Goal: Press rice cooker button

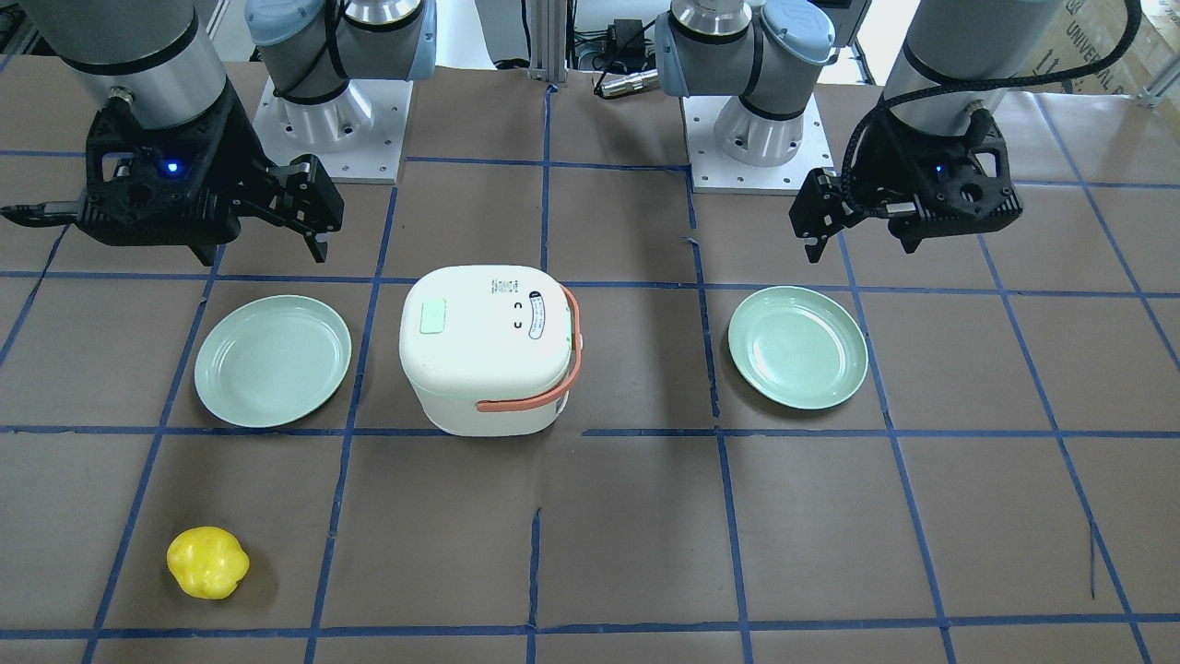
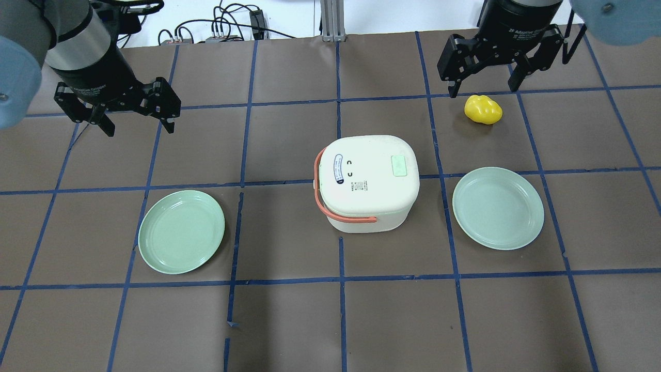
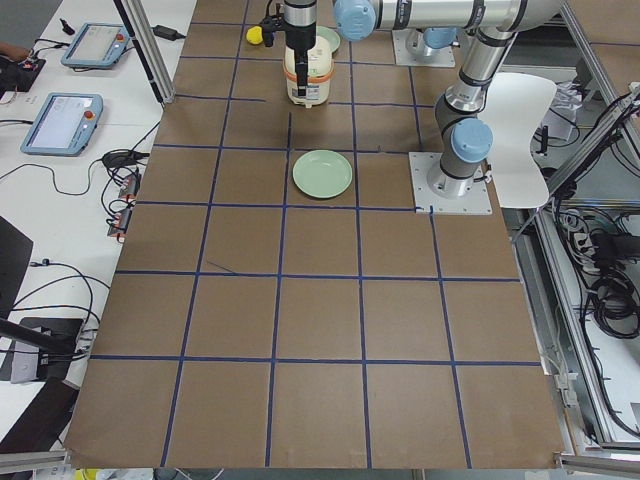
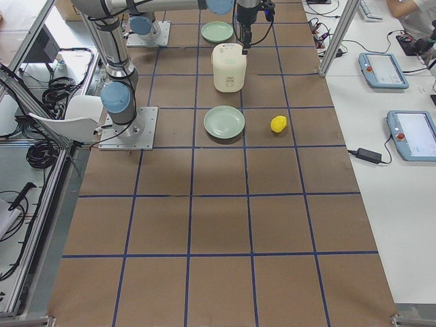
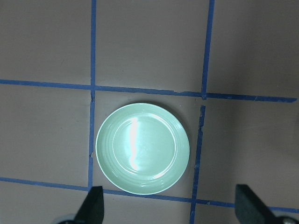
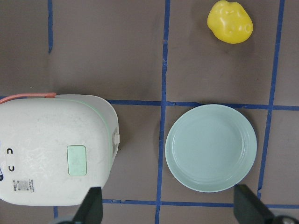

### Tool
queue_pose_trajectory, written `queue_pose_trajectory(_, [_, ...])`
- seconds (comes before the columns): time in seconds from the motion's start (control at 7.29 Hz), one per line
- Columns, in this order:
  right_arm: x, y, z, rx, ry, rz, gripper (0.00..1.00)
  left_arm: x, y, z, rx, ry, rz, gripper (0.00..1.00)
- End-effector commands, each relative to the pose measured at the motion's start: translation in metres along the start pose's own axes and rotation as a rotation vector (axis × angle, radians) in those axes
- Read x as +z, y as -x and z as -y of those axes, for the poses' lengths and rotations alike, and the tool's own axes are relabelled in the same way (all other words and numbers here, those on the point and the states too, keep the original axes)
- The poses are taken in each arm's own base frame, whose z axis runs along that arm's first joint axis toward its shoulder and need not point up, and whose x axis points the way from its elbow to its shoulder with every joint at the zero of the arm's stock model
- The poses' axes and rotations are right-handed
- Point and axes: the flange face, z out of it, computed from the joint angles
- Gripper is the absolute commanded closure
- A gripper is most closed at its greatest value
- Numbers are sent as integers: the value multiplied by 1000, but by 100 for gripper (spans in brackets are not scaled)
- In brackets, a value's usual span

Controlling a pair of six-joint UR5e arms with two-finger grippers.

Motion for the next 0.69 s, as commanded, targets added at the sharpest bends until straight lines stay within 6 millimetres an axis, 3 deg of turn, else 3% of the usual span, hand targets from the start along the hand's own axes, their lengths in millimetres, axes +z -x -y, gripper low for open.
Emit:
queue_pose_trajectory(0.0, [3,1,1,4,1,3,0,1,0,0,0,1,0,0])
queue_pose_trajectory(0.55, [2,1,0,7,-2,9,0,0,0,0,0,0,0,0])
